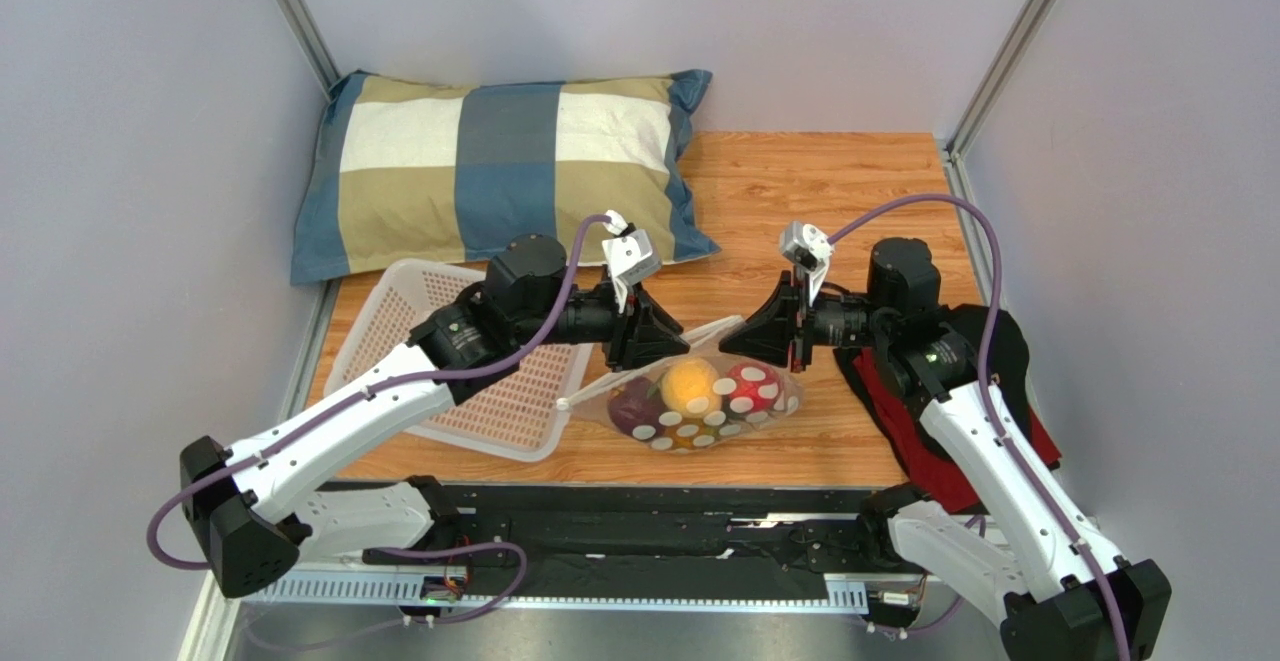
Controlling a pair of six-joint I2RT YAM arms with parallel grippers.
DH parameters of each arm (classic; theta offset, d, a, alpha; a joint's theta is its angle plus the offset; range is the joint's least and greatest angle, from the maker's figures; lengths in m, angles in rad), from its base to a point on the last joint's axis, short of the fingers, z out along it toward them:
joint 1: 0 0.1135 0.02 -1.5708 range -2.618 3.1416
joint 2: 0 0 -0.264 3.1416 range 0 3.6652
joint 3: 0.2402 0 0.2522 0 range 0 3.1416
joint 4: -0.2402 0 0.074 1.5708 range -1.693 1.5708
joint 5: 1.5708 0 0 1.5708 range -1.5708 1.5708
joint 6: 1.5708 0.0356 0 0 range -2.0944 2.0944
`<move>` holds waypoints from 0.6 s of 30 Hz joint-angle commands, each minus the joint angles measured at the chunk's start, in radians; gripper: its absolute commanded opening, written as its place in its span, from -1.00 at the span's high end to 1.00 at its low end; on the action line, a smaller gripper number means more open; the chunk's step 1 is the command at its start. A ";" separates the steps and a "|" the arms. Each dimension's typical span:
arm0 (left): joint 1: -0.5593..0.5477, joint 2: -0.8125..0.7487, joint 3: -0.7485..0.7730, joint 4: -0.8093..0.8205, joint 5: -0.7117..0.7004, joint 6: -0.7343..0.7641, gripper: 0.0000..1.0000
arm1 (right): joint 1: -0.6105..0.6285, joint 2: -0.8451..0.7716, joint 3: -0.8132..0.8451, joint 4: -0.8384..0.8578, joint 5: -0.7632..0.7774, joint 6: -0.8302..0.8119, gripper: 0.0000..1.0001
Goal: Open the zip-top bag and remove the fake food
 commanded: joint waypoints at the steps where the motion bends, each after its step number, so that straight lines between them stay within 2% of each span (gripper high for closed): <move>1: 0.006 0.022 0.050 0.082 0.067 0.062 0.28 | 0.006 -0.007 0.043 0.027 -0.036 -0.016 1.00; 5: 0.006 0.051 0.064 0.079 0.068 0.058 0.37 | 0.008 -0.018 0.040 0.025 -0.035 -0.016 1.00; 18: 0.050 0.019 0.036 0.104 0.073 0.016 0.33 | 0.015 -0.018 0.040 0.022 -0.032 -0.018 1.00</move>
